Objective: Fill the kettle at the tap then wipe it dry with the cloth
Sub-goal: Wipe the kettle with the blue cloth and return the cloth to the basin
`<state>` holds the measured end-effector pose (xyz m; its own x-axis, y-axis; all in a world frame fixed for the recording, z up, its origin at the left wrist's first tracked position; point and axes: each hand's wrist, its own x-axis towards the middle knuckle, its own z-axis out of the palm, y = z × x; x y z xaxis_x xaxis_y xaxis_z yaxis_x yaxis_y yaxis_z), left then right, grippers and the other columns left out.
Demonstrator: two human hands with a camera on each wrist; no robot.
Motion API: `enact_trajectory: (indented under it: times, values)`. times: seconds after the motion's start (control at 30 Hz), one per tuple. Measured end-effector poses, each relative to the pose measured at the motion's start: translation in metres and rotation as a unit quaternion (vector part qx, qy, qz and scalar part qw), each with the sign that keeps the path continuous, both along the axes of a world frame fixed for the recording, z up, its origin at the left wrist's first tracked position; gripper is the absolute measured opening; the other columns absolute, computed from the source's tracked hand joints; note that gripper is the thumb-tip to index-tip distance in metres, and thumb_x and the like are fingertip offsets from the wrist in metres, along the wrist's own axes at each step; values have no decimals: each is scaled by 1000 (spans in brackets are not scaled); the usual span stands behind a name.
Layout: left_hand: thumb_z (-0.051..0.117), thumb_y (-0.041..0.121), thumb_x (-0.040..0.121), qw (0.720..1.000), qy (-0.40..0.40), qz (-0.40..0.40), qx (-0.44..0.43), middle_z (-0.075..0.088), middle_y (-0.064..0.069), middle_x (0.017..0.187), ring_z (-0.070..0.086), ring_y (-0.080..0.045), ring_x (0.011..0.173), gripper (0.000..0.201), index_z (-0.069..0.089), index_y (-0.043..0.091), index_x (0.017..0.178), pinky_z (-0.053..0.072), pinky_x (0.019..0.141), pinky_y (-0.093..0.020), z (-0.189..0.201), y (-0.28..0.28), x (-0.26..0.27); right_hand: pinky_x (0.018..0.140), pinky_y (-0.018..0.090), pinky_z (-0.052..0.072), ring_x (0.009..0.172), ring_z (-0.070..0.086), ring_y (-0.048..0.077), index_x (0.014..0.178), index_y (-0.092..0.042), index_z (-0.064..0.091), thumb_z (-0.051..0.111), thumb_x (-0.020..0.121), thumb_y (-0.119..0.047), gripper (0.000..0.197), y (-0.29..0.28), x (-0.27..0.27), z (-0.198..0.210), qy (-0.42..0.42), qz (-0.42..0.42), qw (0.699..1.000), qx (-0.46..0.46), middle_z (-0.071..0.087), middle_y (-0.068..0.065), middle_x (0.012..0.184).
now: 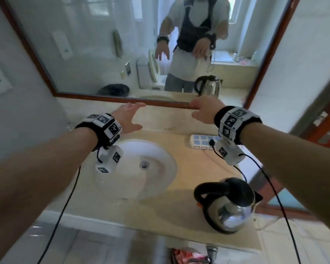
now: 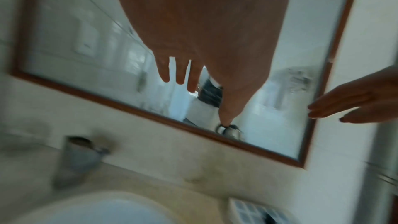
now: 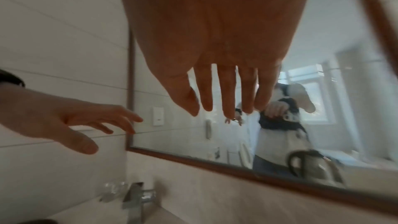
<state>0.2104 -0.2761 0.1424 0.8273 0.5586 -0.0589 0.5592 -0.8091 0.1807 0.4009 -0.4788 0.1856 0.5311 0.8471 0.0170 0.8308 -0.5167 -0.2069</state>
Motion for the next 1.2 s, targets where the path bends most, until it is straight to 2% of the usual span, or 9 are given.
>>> enact_trajectory:
  times: [0.17,0.37,0.57,0.7,0.8,0.93,1.03,1.1,1.2]
  values:
    - [64,41,87,988,9,148,34,31,-15,155,35,-34,140,85,13,25,154,35,110,-41,53,68,-89,100,35,47,122,54,30,130,-21,58,54,88,-30,43,122,-78,53,-39,122,992,9,57,9,135]
    - [65,40,86,972,6,232,21,31,-15,155,38,-35,139,90,12,21,155,36,111,-45,45,127,-177,100,35,47,119,56,31,129,-20,60,55,88,-25,42,232,-190,48,-63,237,969,-20,59,10,132]
    - [68,38,84,951,17,306,-32,32,-16,153,37,-36,138,92,11,23,154,36,111,-48,-14,203,-276,102,33,44,124,53,26,134,-22,53,61,87,-35,49,338,-285,-18,6,284,955,-89,54,5,137]
    - [67,41,82,948,44,301,-97,28,-20,153,35,-38,138,97,4,25,155,37,109,-49,-84,241,-321,103,34,41,128,49,28,139,-20,46,63,88,-35,56,394,-343,-94,49,303,939,-154,48,5,143]
    - [64,35,86,943,46,290,-153,19,-19,158,25,-37,144,99,-7,28,155,32,114,-50,-141,257,-345,104,39,44,127,50,31,139,-20,45,67,82,-42,65,421,-382,-158,62,347,909,-223,49,7,140]
    - [59,23,86,945,37,271,-179,11,-14,161,16,-34,148,95,-7,25,155,25,118,-48,-201,268,-373,109,52,37,138,28,41,150,-35,18,72,72,-52,96,432,-415,-241,74,341,891,-290,16,6,156]
    - [56,19,85,946,32,262,-190,13,-14,160,15,-32,148,92,-4,24,155,21,120,-46,-229,272,-389,106,57,38,140,18,44,149,-42,9,74,70,-50,102,441,-431,-279,72,333,891,-300,-2,3,160]
    - [55,20,85,946,38,253,-198,14,-16,160,14,-34,148,91,-3,24,155,20,120,-47,-240,275,-396,105,56,39,138,21,45,149,-42,9,75,73,-41,100,448,-439,-291,70,329,891,-304,-1,5,159]
    - [55,22,87,943,47,252,-210,11,-16,161,10,-34,149,91,-4,26,155,18,121,-46,-246,280,-400,103,49,43,127,36,44,145,-30,27,70,81,-15,79,455,-444,-297,57,324,899,-289,25,13,147]
